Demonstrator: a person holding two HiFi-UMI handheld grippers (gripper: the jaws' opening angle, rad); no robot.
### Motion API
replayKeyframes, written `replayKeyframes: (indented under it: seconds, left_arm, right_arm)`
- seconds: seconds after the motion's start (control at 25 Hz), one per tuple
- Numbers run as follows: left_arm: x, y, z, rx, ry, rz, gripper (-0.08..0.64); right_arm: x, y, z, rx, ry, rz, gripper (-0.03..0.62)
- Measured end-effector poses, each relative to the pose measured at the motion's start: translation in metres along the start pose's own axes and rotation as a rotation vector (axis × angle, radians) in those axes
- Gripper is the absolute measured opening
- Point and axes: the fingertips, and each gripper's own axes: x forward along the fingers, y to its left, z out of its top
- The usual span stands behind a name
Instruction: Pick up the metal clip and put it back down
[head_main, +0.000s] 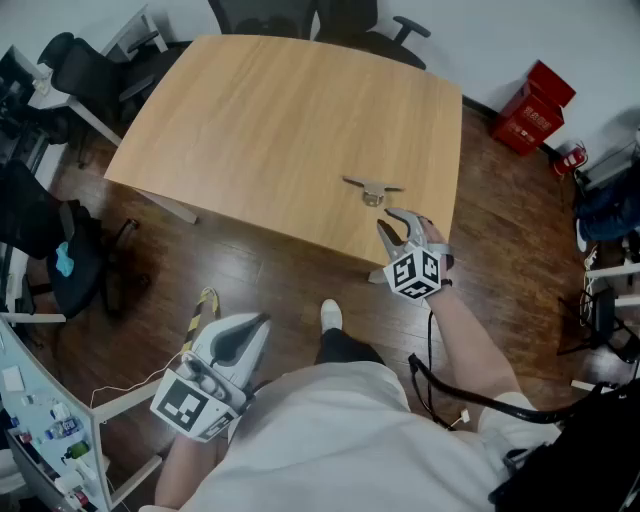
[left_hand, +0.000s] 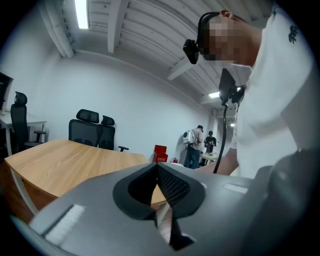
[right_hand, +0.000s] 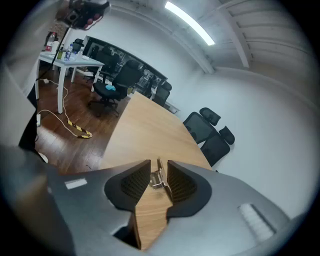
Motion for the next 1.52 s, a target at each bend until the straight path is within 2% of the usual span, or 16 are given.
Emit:
replayKeyframes:
  seconds: [0.2,0.48,0.56,0.68,0.84,1.08,1.24,1.52]
  left_arm:
    - [0.038,0.012,0.006,-0.023,0.003,0.028,-0.002]
    - [0.048,0.016,0.004,-0.057,0.042,0.075,-0.002]
    - [0.049,0.018,0.003,-0.064,0.048,0.088,-0.002]
    - [0.046,0.016,0.001,-0.068,0.055,0.096,-0.002]
    - [0.042,0.020,-0.005,-0.057,0.062,0.091,-0.002]
    - [0.040,0.017,-0.012,-0.021,0.041,0.028,-0.002]
    - [0.015,0.022,-0.014,0.011,0.035,-0.023,-0.002]
    - [-0.006,-0.013,-0.009,0.093,-0.038,-0.175,-0.001]
  right_arm:
    - [0.060,-0.023,-0.044,-0.100,0.075,0.032,0.103]
    - [0.100,-0.007,-0.056,-0.210,0.093,0.096,0.104]
    - [0.106,-0.005,-0.057,-0.232,0.100,0.092,0.096]
    - [0.106,-0.007,-0.055,-0.246,0.086,0.056,0.031]
    - [0.101,-0.024,-0.045,-0.214,0.050,-0.002,0.006]
    - [0.070,-0.040,-0.019,-0.202,0.030,-0.050,0.006]
    - [0.040,-0.030,0.027,-0.189,0.013,-0.080,0.006]
    - [-0.063,-0.033,0.069,-0.191,0.031,-0.163,0.006]
